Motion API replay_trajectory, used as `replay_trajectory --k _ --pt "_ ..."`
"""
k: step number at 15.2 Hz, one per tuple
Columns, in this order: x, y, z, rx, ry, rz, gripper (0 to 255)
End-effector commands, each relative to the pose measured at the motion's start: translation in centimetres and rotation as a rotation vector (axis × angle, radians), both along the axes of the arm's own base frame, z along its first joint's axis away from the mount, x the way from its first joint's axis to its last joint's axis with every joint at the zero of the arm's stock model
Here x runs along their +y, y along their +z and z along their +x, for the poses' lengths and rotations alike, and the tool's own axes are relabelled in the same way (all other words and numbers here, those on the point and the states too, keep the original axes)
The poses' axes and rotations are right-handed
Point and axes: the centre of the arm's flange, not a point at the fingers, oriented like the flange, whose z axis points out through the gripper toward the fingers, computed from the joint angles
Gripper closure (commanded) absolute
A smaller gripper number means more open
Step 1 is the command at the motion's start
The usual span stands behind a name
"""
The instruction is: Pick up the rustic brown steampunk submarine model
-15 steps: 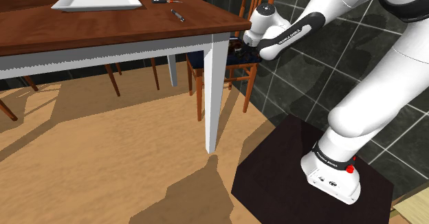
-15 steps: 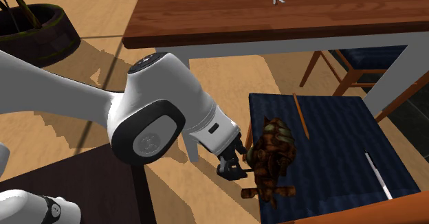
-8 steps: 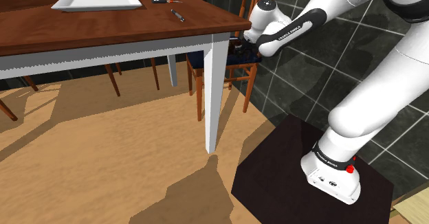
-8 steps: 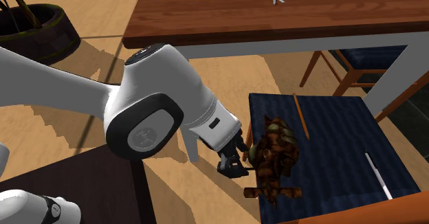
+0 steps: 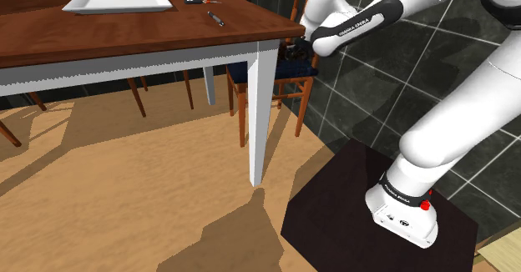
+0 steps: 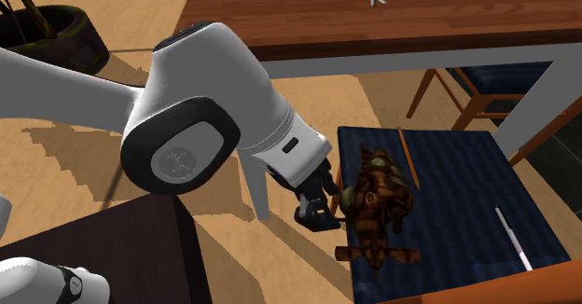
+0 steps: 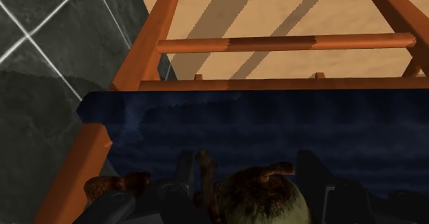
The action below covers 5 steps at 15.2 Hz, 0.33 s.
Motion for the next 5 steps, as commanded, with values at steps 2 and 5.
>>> replay_trajectory --k 2,5 --pt "-0.1 1.6 0.0 -0.001 0.001 0.0 255" --pt "-0.1 2.2 0.0 -0.001 0.001 0.0 255"
